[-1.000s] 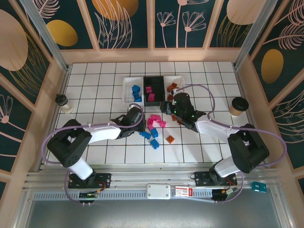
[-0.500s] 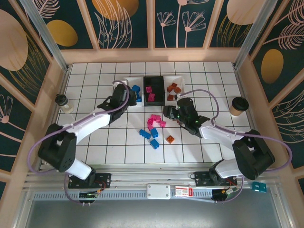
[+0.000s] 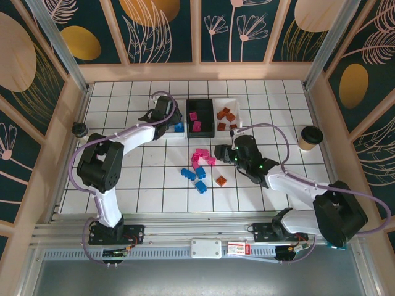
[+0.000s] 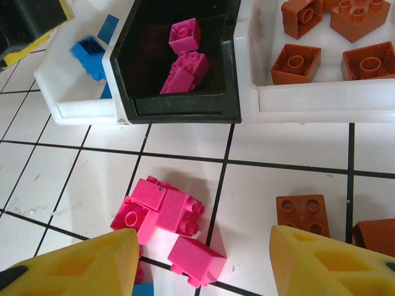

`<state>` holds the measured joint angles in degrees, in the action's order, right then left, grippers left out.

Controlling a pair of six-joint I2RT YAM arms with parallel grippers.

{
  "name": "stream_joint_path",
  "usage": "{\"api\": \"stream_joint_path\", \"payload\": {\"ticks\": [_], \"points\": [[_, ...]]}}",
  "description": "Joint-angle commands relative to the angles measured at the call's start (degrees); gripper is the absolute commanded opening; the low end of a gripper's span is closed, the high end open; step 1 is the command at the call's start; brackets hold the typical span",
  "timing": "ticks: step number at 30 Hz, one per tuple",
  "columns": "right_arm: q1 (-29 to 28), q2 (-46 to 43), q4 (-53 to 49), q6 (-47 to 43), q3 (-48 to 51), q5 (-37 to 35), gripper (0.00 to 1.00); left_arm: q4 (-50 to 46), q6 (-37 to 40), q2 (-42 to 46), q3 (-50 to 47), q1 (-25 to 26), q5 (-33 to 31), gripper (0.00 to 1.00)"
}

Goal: Sort the legos into containers by color
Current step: Place the lego in the container, then pick up the lego from the bottom-center of the table.

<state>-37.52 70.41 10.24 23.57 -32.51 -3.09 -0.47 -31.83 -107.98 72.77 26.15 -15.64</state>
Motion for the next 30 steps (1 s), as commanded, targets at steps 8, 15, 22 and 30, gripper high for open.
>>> {"api": "stream_joint_path", "payload": {"ticks": [8, 15, 22, 30], "points": [[-2.9, 0.5, -2.5, 0.2, 0.7, 3.9, 0.60, 4.2, -2.5, 19.5, -8.8, 0.8, 8.1, 0.90], [-12.1, 5.2, -6.5, -1.3, -1.7, 4.1, 0.61, 7.2, -6.1, 32.8, -25.5, 3.1, 12.3, 0.99], [-20.6, 9.6, -7.8, -0.1, -2.7, -0.7, 0.63, 7.2, -9.8, 43.4, -38.8, 3.3, 12.7, 0.99], [-26.5, 14.9, -10.3, -0.4, -4.7, -2.3, 0.65, 4.0, -10.4, 48.3, -42.9, 3.3, 10.4, 0.99]]}}
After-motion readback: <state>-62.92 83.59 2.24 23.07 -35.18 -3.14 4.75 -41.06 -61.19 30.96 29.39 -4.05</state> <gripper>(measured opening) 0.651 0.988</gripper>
